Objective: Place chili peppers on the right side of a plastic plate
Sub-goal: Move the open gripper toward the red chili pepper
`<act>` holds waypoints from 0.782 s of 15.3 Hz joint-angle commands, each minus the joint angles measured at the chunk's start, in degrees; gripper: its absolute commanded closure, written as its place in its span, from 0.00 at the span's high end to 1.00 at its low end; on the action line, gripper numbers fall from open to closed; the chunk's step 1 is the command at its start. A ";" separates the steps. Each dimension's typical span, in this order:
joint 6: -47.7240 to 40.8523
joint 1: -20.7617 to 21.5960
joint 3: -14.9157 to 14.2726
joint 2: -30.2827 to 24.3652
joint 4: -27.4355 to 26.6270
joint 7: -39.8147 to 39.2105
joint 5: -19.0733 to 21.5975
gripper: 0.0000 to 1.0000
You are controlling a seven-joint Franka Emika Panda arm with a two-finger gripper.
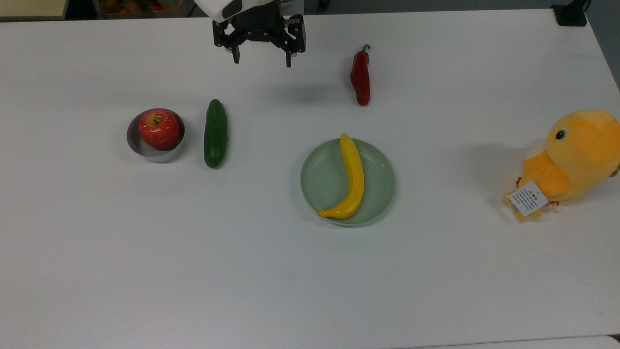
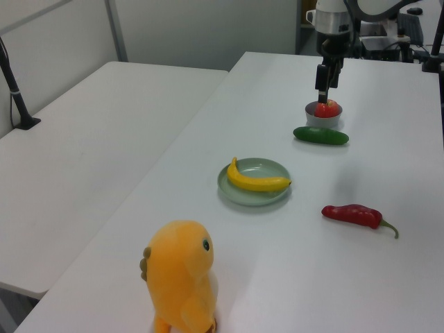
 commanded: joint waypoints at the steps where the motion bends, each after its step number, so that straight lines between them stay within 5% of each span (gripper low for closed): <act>1: -0.39 0.97 0.16 -0.69 -0.74 0.74 0.05 1.00; 12: -0.48 2.90 0.60 -3.49 -6.61 0.83 0.66 1.00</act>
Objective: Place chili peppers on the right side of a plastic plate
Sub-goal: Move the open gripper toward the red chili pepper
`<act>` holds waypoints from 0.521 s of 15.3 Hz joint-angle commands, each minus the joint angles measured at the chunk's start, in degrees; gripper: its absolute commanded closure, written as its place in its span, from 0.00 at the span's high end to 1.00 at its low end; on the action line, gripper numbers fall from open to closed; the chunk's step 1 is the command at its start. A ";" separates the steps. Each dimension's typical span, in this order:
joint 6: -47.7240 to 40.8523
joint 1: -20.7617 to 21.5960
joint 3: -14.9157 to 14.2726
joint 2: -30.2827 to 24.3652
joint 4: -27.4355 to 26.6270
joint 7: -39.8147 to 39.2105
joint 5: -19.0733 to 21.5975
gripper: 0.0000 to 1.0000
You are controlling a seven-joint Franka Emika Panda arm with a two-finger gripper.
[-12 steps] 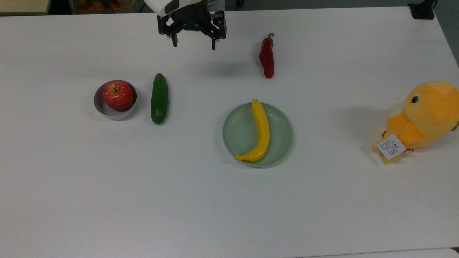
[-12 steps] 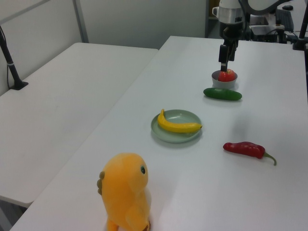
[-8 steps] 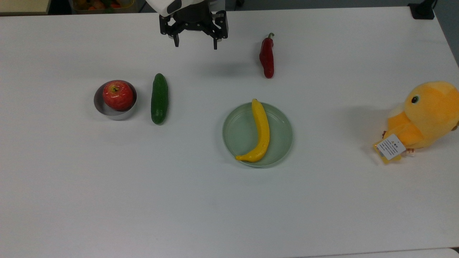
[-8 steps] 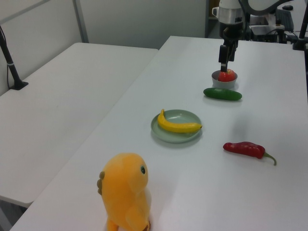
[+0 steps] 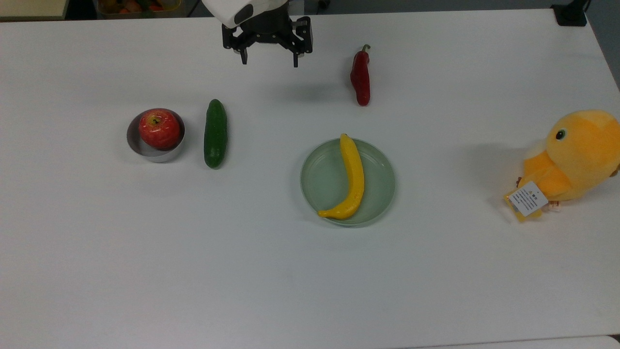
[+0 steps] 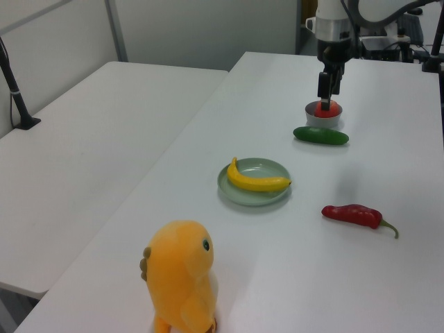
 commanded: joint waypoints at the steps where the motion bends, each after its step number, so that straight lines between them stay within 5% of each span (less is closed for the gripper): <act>1: -0.48 2.13 0.21 -3.89 -5.64 0.92 0.74 1.00; 5: -0.48 6.34 0.21 -5.65 -10.91 1.01 1.70 1.00; 8: -0.48 9.34 1.17 -5.21 -11.80 1.01 9.67 1.00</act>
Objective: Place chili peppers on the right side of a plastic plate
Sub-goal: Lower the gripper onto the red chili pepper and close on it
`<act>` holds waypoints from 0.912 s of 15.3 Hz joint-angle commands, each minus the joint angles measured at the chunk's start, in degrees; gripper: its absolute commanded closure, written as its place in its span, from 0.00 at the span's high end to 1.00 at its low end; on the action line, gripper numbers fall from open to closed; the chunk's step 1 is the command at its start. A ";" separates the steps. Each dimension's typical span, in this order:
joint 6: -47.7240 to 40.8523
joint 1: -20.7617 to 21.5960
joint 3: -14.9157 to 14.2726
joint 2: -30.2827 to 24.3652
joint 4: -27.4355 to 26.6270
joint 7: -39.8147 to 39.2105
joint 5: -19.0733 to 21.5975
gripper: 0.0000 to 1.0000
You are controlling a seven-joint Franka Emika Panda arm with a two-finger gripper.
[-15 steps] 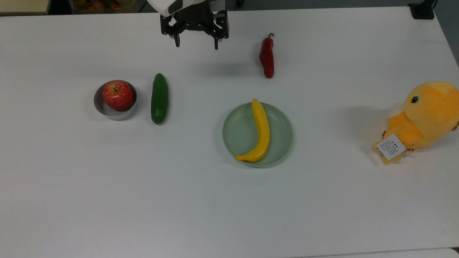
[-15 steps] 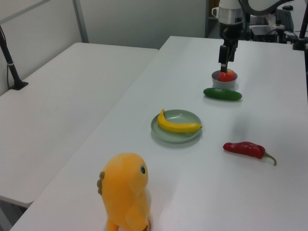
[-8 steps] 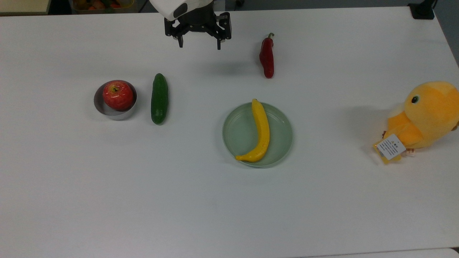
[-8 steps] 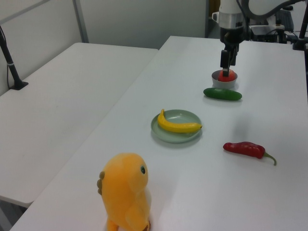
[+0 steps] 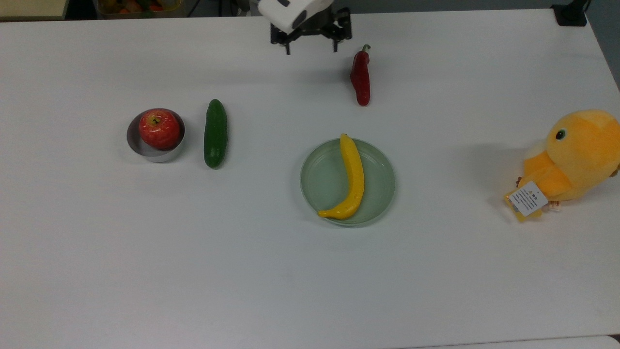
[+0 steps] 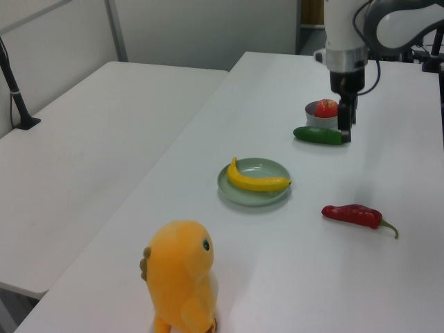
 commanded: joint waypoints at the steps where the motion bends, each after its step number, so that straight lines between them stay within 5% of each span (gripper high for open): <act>1: -0.47 2.30 2.27 -1.60 -3.02 0.98 5.86 1.00; 6: 6.27 2.30 9.83 3.13 -6.01 5.80 5.87 1.00; 14: 11.30 3.27 10.19 9.12 -6.10 6.61 4.90 1.00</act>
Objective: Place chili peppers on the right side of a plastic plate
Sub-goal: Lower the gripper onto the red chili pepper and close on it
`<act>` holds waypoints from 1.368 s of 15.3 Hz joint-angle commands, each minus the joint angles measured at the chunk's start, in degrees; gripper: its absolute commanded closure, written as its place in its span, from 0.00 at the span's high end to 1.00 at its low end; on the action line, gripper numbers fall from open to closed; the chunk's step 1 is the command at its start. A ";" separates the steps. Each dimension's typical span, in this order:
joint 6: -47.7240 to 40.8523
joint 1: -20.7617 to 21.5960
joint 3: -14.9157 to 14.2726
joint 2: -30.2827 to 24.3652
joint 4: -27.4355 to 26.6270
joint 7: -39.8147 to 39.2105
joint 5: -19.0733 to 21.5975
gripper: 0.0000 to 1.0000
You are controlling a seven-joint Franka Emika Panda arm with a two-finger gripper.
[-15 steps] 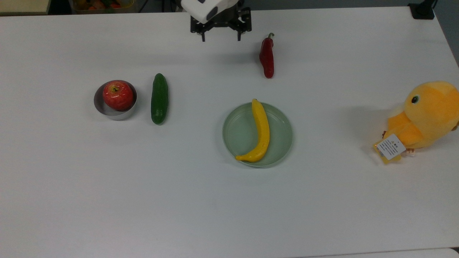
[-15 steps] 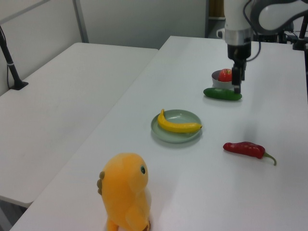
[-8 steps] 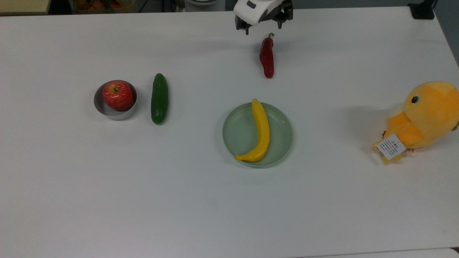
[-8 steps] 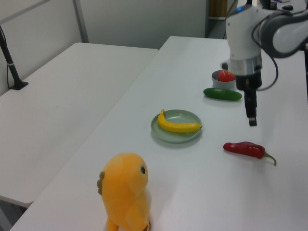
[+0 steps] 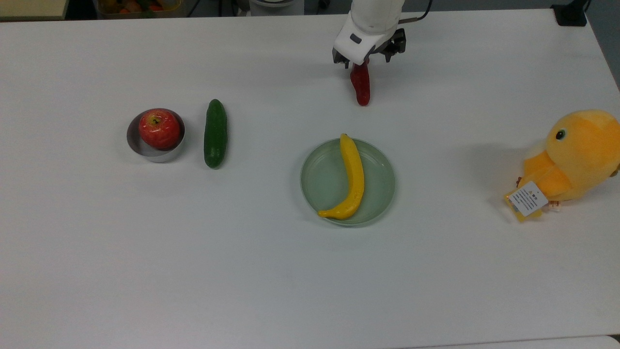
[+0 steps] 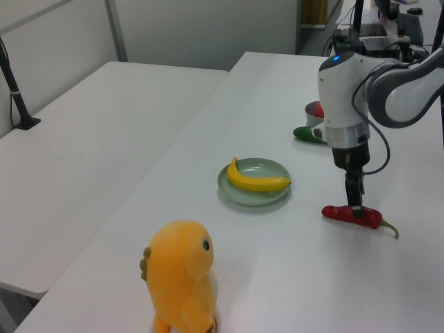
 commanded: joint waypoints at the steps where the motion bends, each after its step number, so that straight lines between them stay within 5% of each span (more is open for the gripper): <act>1: 1.40 0.74 -0.22 1.09 -0.02 1.15 -0.24 1.00; 8: 1.75 0.83 -0.13 3.64 -0.02 1.15 -1.30 1.00; 9: 1.75 0.83 -0.13 3.81 0.07 1.15 -1.73 0.89; 11: 1.75 0.83 0.74 3.99 0.07 1.23 -4.19 0.44; 14: 1.67 0.83 1.27 3.99 -0.02 2.90 -7.27 0.14; 21: 1.75 -0.84 1.27 2.15 2.00 3.08 -8.24 0.11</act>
